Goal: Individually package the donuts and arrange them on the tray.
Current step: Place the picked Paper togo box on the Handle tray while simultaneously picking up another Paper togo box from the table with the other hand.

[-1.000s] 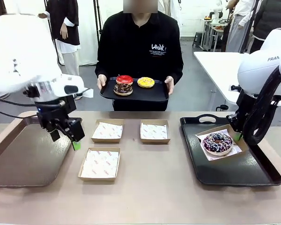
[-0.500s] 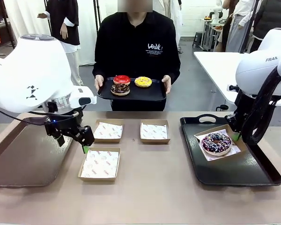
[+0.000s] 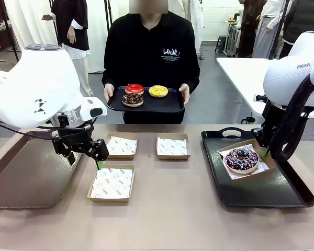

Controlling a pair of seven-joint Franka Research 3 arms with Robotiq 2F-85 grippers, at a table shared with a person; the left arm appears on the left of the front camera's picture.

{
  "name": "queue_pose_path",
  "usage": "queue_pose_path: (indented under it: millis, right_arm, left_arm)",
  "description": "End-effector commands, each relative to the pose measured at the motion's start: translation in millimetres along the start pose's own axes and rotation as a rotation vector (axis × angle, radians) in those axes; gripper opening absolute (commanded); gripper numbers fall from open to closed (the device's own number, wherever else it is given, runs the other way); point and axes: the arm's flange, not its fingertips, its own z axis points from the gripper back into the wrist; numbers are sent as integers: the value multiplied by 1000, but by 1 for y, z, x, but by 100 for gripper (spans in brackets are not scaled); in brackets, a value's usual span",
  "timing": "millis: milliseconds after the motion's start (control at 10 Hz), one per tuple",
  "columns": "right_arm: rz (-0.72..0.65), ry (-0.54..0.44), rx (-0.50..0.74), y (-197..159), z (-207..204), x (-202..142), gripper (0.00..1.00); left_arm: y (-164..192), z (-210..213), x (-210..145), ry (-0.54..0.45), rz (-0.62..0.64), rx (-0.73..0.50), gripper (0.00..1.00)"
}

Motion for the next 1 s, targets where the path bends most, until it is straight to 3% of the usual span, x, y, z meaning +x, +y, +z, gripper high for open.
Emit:
queue_pose_path:
  millis: [0, 600, 900]
  right_arm:
    - [-2, -3, 2, 1, 1, 0, 1]
    - [0, 0, 0, 0, 0, 0, 1]
    - [-72, -36, -12, -10, -7, -18, 1]
  left_arm:
    - [-2, 4, -3, -2, -16, 18, 100]
    - [-2, 1, -1, -1, -6, 0, 100]
    - [-10, 4, -8, 52, 144, 23, 100]
